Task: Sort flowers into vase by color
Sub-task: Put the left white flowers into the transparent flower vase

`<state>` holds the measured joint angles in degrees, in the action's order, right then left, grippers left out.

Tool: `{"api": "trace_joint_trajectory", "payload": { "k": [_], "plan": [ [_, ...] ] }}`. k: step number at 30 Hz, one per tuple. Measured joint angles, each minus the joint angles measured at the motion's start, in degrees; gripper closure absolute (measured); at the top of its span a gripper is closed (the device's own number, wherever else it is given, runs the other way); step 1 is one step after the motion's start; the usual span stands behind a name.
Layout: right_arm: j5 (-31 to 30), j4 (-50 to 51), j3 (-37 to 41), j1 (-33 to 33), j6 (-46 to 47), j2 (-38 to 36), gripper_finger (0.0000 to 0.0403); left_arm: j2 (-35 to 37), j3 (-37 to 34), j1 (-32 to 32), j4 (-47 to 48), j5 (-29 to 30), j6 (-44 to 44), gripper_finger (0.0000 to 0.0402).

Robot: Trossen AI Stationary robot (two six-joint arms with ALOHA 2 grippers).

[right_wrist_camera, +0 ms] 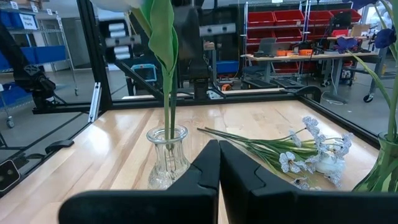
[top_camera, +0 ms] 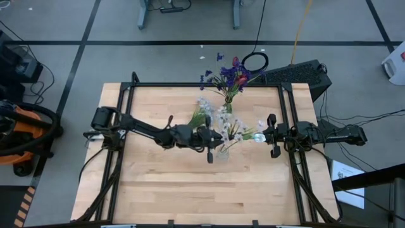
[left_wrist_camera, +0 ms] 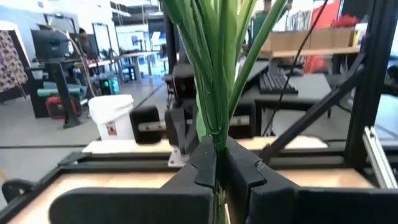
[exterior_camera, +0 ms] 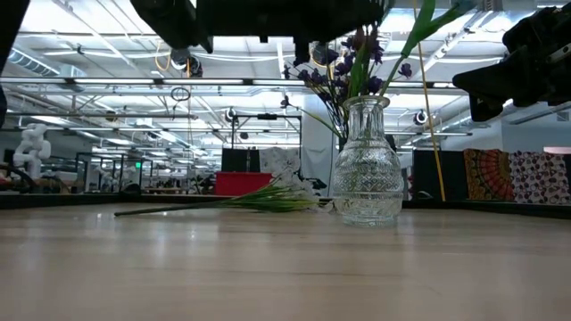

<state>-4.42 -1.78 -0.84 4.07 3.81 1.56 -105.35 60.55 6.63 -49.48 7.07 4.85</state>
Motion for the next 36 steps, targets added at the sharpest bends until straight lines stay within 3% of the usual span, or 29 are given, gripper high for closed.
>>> {"api": "trace_joint_trajectory", "payload": {
  "k": [11,22,29,36],
  "plan": [
    [0.0,0.02,0.0,0.0,0.0,0.0,0.0403,-0.4,0.02,0.16,7.95,-0.29,0.01,0.0356],
    [0.01,0.04,0.0,0.01,0.0,0.0,0.0403,-0.39,0.0,0.16,11.42,1.42,-0.09,0.0262],
    [0.01,0.02,0.0,-0.01,-0.01,0.0,0.0403,5.7,0.0,0.61,21.94,6.76,-1.53,0.0252],
    [0.01,0.0,0.0,0.01,0.0,0.01,0.0403,14.54,0.07,0.67,38.11,7.22,-1.63,0.0252]
  ]
}}
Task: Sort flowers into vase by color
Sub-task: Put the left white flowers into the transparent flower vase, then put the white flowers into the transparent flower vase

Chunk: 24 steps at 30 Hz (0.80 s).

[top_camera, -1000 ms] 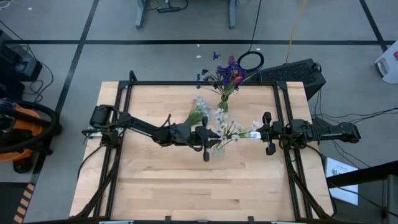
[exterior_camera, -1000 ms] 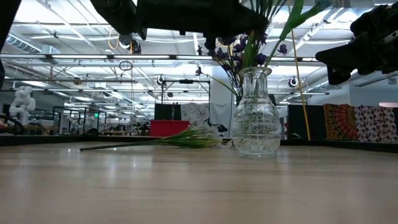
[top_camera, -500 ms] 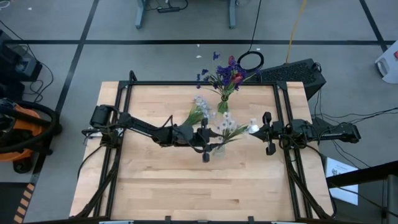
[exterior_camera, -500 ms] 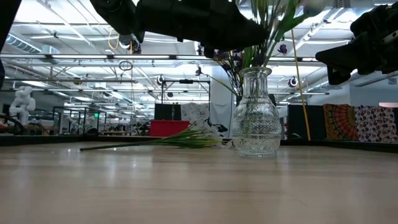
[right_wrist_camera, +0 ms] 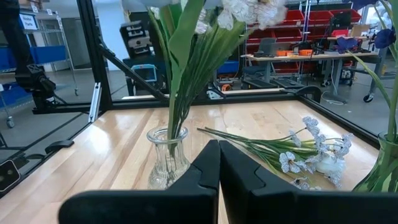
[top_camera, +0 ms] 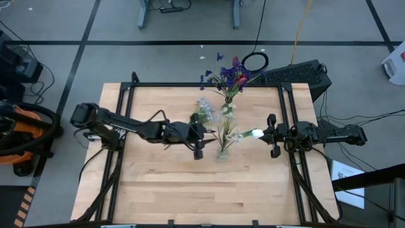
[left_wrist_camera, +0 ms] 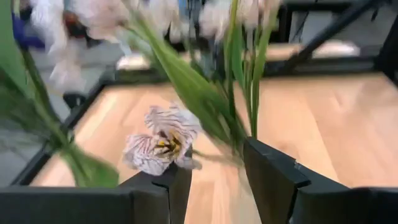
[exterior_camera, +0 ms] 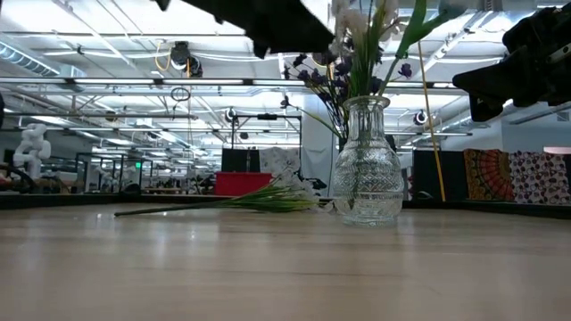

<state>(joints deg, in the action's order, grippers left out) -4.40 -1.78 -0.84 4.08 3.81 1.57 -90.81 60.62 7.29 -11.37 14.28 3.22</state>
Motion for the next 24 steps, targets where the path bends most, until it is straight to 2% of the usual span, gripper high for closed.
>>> {"api": "trace_joint_trajectory", "payload": {
  "k": [9,12,17,20,24],
  "plan": [
    [-0.02,0.02,0.0,-0.01,0.0,-0.01,0.0403,2.49,0.0,0.39,18.72,-0.03,-2.9,0.0252],
    [-0.02,0.0,0.0,0.0,0.0,-0.01,0.0403,2.48,0.0,0.12,25.96,2.52,-3.75,0.0252],
    [-0.02,0.0,0.0,0.0,0.0,0.02,0.0403,2.48,0.0,-3.29,38.33,8.44,-12.96,0.0253],
    [-0.02,0.0,0.0,-0.01,-0.01,0.02,0.0403,2.42,-0.17,-7.91,41.32,4.22,-16.78,0.0263],
    [-0.02,-0.02,0.0,-0.02,0.0,0.02,0.0403,2.04,-1.97,-15.15,38.15,-2.82,-19.59,0.0283]
  ]
}}
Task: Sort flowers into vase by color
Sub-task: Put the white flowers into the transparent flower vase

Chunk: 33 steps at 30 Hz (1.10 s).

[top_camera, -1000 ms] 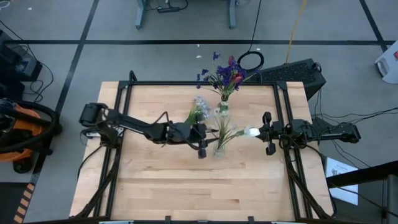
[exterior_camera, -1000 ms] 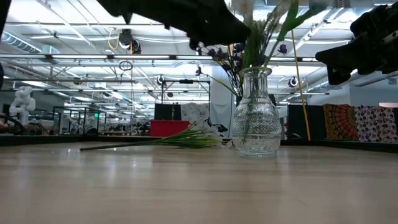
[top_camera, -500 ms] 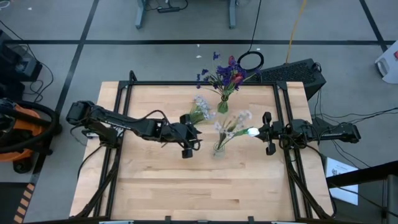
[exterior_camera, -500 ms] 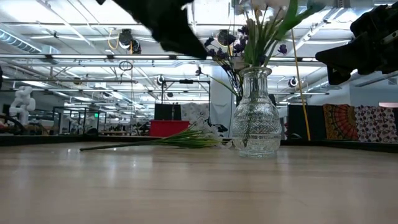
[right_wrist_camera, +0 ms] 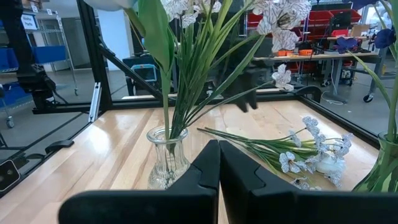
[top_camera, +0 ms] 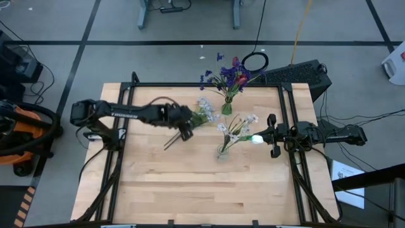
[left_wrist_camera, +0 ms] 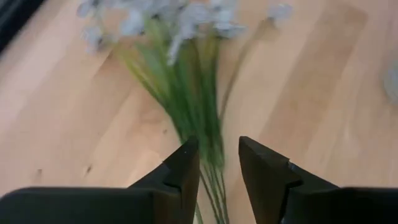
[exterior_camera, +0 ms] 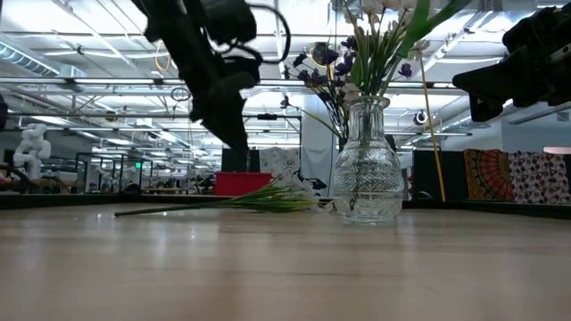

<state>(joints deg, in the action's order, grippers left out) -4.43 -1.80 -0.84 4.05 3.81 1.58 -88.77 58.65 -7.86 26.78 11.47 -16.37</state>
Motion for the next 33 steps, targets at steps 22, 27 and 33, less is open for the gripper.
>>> {"api": "trace_joint_trajectory", "payload": {
  "k": [22,27,33],
  "plan": [
    [0.02,0.02,0.0,0.02,0.0,-0.02,0.0403,-13.37,-0.7,-7.01,-11.18,-7.96,-4.27,0.0301],
    [0.0,0.02,0.0,0.02,0.0,-0.02,0.0403,-16.07,-0.67,-6.99,-10.57,-7.98,-4.32,0.0304],
    [0.0,0.04,0.0,0.01,0.0,-0.01,0.0403,-14.1,-0.64,-6.87,-8.95,-9.05,-5.83,0.0376]
  ]
}}
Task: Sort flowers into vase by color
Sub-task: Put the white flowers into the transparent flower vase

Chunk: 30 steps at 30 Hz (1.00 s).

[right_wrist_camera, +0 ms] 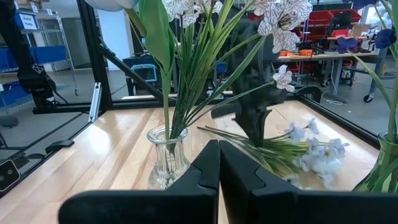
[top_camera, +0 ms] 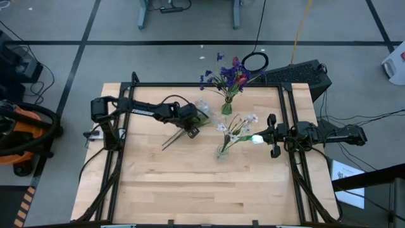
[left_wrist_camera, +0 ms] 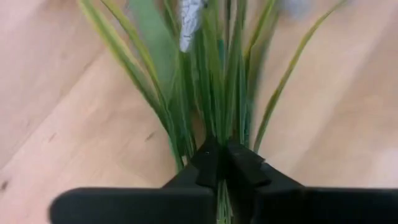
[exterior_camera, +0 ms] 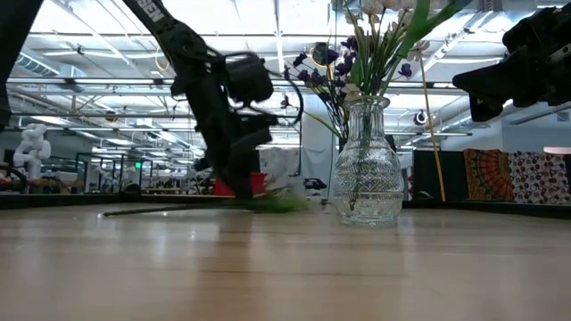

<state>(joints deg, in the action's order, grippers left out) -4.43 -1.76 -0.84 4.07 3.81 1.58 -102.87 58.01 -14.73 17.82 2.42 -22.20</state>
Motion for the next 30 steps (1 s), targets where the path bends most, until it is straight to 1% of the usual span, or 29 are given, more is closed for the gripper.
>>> {"api": "trace_joint_trajectory", "payload": {
  "k": [2,10,18,23,26,30],
  "plan": [
    [0.0,-0.02,0.0,-0.01,0.0,0.01,0.0403,1.66,0.5,0.2,-0.37,-1.08,-0.39,0.0391],
    [0.0,-0.02,0.0,-0.01,0.0,-0.02,0.0403,11.12,2.22,1.38,-0.42,-1.4,-3.69,0.0397],
    [0.0,-0.01,0.0,0.0,0.0,-0.02,0.0403,22.53,2.2,3.11,1.36,-1.37,-6.64,0.0399],
    [0.0,0.02,0.0,0.0,-0.01,-0.02,0.0403,30.38,2.2,5.01,2.82,-0.15,-7.56,0.04],
    [0.0,0.0,0.0,0.01,0.0,-0.02,0.0403,35.68,2.2,6.48,2.82,1.94,-8.04,0.04],
    [0.0,0.0,0.0,0.0,-0.01,0.01,0.0403,43.59,2.18,8.36,2.59,8.22,-9.0,0.0401]
  ]
}}
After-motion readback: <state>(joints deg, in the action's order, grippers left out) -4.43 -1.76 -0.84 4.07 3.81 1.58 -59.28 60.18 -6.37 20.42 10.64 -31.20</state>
